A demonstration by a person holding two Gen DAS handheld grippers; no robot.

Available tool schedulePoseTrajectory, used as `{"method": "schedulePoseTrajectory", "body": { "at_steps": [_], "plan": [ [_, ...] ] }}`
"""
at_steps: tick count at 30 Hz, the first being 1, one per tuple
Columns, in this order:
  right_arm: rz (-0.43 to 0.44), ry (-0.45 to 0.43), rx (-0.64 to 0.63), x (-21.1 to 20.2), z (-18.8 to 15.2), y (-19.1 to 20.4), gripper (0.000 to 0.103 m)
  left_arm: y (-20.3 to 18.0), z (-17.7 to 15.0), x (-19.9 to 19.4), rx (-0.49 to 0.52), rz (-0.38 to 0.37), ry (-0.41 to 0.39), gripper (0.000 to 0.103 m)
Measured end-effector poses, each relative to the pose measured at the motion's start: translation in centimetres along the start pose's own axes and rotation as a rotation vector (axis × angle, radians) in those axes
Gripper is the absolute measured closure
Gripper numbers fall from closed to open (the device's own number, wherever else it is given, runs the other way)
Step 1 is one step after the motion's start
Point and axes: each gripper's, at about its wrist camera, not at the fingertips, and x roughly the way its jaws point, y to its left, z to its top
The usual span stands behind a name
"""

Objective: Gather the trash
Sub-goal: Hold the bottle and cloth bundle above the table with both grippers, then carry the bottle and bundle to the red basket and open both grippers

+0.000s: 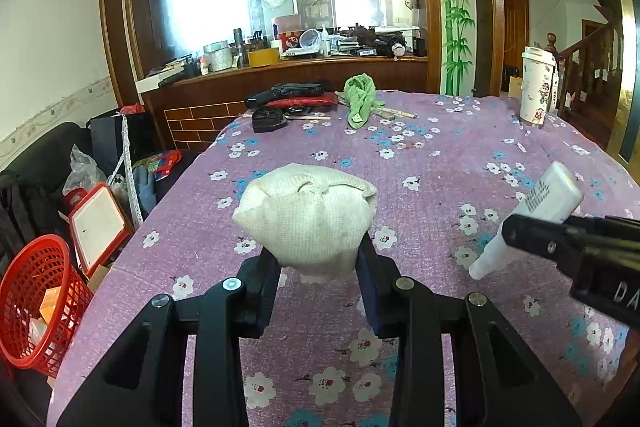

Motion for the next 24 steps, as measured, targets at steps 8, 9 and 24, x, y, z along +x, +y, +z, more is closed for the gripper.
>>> {"method": "schedulePoseTrajectory", "body": {
  "at_steps": [8,9,24],
  "plan": [
    [-0.014,-0.011,-0.019,-3.5,-0.1,3.3,0.07,2.5,0.9,-3.8,-0.059,-0.073,0.023,0.068],
    [-0.007,-0.013,-0.028,-3.9,-0.1,4.0,0.07,3.2,0.9,-4.6,-0.072,-0.08,0.021,0.068],
    [0.251,0.094,-0.238,-1.3,-0.6,22.8,0.07,22.8,-3.1,-11.7,-0.282,0.149,-0.011,0.068]
  ]
}}
